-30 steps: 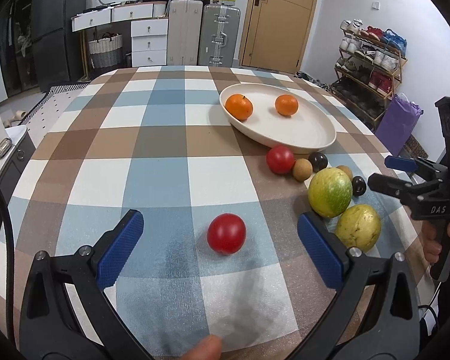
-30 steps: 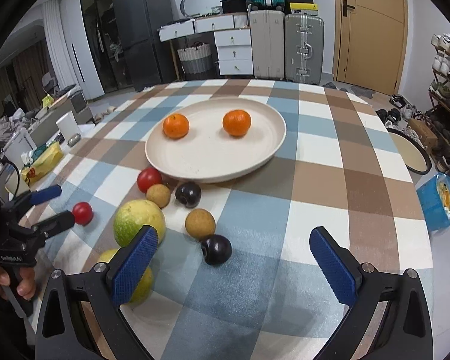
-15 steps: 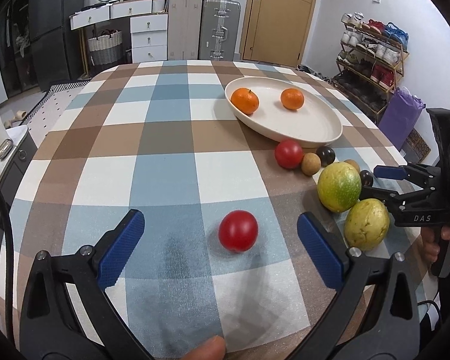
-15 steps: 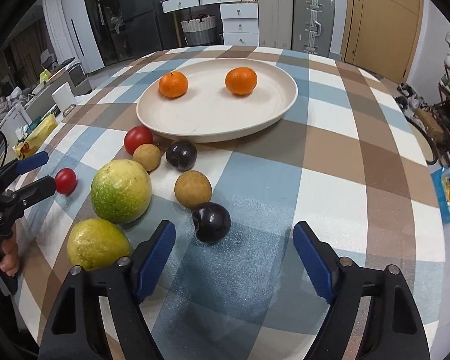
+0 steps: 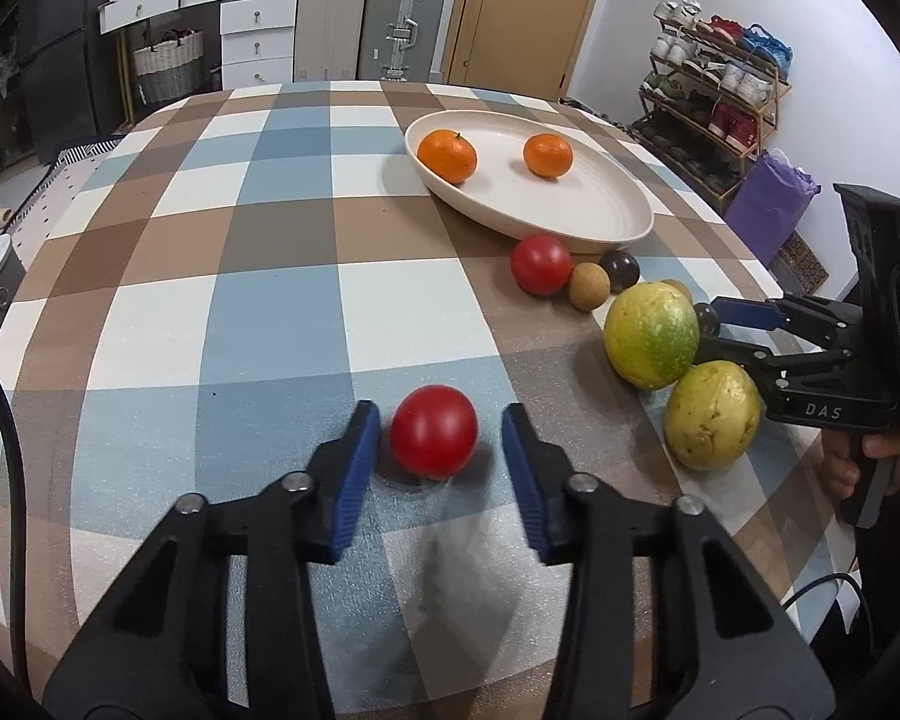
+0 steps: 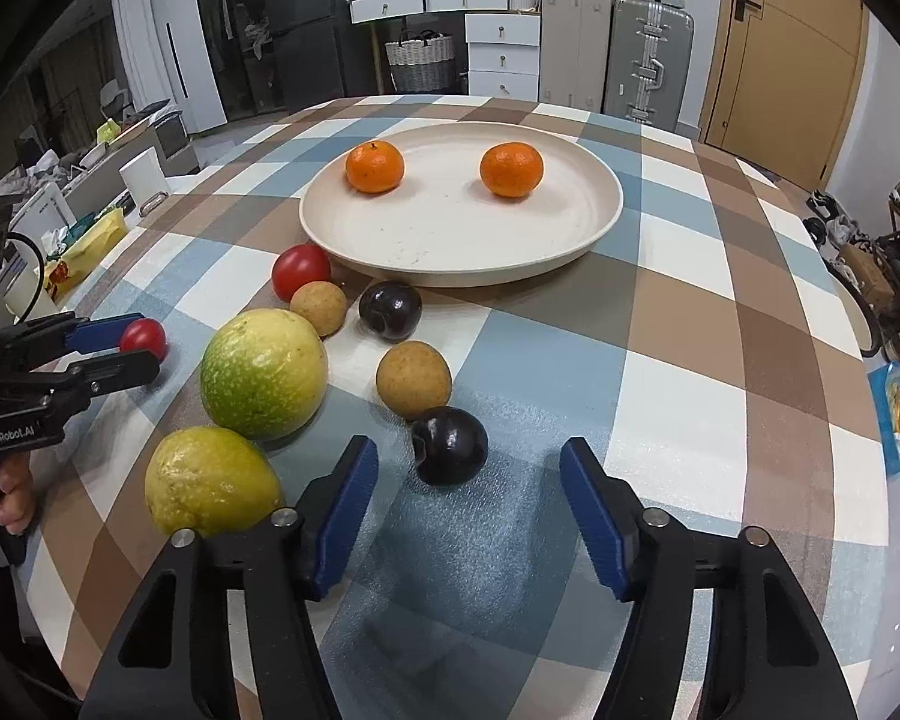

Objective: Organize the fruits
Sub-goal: 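Close left tool on the tomato while right tool closes on the plum, then carry the tomato and plum in both tools over the white plate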

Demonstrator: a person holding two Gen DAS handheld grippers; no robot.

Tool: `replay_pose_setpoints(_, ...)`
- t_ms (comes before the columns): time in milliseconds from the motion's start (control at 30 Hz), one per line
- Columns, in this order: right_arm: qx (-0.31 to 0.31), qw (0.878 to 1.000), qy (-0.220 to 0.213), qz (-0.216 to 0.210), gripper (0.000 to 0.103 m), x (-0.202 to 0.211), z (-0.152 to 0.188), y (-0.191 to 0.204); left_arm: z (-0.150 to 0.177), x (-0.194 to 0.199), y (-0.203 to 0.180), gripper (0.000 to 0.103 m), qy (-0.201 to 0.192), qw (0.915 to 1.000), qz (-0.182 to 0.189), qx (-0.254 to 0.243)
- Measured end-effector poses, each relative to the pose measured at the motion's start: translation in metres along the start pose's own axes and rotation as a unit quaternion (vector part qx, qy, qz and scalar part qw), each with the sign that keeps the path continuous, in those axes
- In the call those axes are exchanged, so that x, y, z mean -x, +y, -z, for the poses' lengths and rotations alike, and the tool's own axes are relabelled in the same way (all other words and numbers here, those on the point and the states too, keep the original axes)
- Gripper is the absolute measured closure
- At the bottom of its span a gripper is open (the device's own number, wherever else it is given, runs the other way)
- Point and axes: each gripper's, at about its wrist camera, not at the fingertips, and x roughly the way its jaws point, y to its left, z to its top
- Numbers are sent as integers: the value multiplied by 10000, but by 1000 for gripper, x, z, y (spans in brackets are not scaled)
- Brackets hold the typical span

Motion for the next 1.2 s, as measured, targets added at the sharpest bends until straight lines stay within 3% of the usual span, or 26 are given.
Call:
replay_pose_setpoints(133,-4,10000,-16,-48,48,0,-1,-1,0,2,-3,77,-35,10000,45,-58)
replay_pose_setpoints(367,104,9999,-45,-116,60,1,0,5,0,3,-9,77,-72,9997,139,-184)
replay_pose_setpoints(533,39,9998,-81,-178,77,1,-1,2,-2,3,-11,77,-100,9997,141,-181)
replay_pose_setpoints(1200,-388,9952,-822,-358,78,34,-8,-18,-33,4,-26,77,-516,9980,327,-131)
